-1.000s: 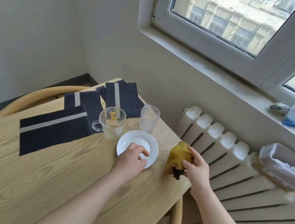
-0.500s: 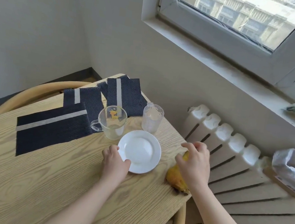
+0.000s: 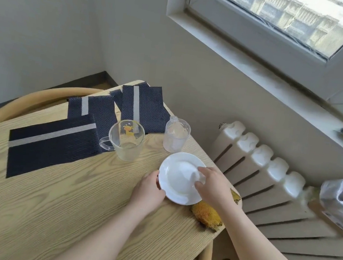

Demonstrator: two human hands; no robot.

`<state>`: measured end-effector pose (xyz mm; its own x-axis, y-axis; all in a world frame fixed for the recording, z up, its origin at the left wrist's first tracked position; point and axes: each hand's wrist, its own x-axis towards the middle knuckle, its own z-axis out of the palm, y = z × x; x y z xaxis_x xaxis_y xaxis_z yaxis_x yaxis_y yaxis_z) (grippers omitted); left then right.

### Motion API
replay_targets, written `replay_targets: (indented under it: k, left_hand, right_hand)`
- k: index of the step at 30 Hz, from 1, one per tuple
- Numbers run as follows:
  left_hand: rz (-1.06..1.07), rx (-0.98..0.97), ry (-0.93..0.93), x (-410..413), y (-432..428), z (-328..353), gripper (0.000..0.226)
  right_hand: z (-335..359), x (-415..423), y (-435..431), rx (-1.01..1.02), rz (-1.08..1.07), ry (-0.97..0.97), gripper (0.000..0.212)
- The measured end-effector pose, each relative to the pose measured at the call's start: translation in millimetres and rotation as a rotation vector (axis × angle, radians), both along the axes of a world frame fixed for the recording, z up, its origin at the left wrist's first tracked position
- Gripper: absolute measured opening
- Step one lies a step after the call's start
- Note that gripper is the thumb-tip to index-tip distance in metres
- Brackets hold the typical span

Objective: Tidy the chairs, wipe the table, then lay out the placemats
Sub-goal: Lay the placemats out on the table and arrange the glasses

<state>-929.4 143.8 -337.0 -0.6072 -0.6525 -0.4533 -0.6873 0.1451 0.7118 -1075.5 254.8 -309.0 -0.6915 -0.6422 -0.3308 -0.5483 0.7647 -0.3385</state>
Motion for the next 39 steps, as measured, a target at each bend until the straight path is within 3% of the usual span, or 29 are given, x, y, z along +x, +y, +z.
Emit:
replay_targets:
  k: [2, 3, 7, 9, 11, 14, 16, 20, 22, 31, 39]
  left_hand:
    - [-0.007, -0.083, -0.034, 2, 0, 6, 0.038]
    - [0.007, -0.216, -0.026, 6, -1, 13, 0.034]
    - [0.079, -0.938, 0.343, 19, -18, 47, 0.031]
    - [0.132, -1.066, 0.382, 21, -41, 57, 0.043]
    - [0.192, -1.018, 0.238, 24, -63, 62, 0.063]
    - [0.148, -0.727, -0.064, 25, -81, 62, 0.099]
    - [0.111, -0.553, -0.134, 25, -88, 58, 0.103]
    - [0.125, -0.531, -0.012, 18, -88, 55, 0.092]
    - [0.094, -0.514, 0.023, 11, -84, 55, 0.095]
    - [-0.136, -0.381, 0.112, -21, -76, 57, 0.108]
    - [-0.114, -0.49, 0.121, 16, -72, 60, 0.105]
  right_hand:
    - [5, -2, -2, -0.013, -0.002, 0.027, 0.049]
    - [9, -3, -6, -0.052, -0.006, 0.058, 0.049]
    - [38, -11, -47, -0.352, -0.008, 0.181, 0.06]
    - [51, -13, -73, -0.404, 0.009, 0.167, 0.067]
    - [54, -13, -94, -0.338, 0.069, 0.121, 0.076]
    - [44, -14, -103, -0.138, 0.157, 0.079, 0.084]
    - [36, -14, -107, -0.091, 0.202, 0.098, 0.075]
    - [32, -23, -106, -0.108, 0.251, 0.233, 0.037]
    - [33, -30, -100, -0.133, 0.25, 0.243, 0.029]
    - [33, -42, -86, -0.155, 0.261, 0.166, 0.034]
    - [48, -14, -78, -0.265, 0.169, 0.247, 0.045]
